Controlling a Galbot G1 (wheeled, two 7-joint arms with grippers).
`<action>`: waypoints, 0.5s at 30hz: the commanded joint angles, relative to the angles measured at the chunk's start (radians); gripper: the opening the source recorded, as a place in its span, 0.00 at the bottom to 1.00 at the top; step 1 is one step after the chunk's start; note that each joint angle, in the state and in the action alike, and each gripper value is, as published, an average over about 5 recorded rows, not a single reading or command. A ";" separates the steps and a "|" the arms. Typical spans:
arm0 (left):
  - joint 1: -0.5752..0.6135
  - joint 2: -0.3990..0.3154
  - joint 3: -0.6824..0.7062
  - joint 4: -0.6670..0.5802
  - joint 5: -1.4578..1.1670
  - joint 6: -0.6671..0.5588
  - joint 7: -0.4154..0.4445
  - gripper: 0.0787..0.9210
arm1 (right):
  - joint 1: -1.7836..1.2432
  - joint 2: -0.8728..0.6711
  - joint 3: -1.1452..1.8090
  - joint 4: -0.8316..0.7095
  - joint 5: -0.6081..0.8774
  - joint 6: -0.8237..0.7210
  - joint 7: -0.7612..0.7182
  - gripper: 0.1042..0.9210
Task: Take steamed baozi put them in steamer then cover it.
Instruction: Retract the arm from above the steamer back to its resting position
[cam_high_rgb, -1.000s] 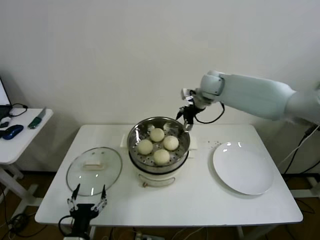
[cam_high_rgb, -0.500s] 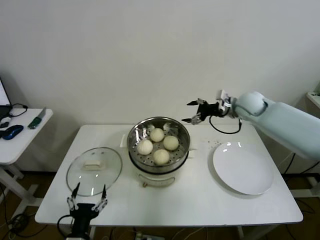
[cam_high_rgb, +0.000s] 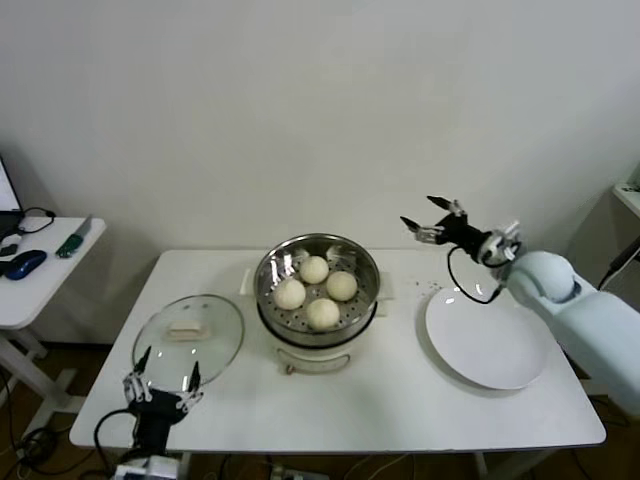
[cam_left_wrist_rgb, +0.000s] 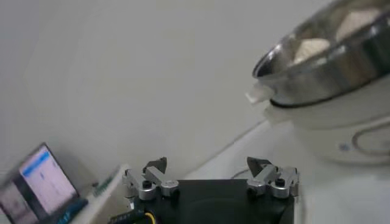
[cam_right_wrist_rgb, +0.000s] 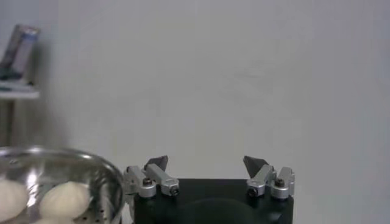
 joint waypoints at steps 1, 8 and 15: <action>-0.117 0.062 0.004 0.062 0.594 0.113 0.113 0.88 | -0.603 0.147 0.605 0.132 -0.059 0.040 0.086 0.88; -0.218 0.111 0.038 0.216 0.700 0.118 0.157 0.88 | -0.737 0.250 0.740 0.145 -0.148 0.023 0.041 0.88; -0.342 0.121 0.051 0.421 0.764 0.087 0.146 0.88 | -0.816 0.293 0.785 0.142 -0.200 0.041 0.002 0.88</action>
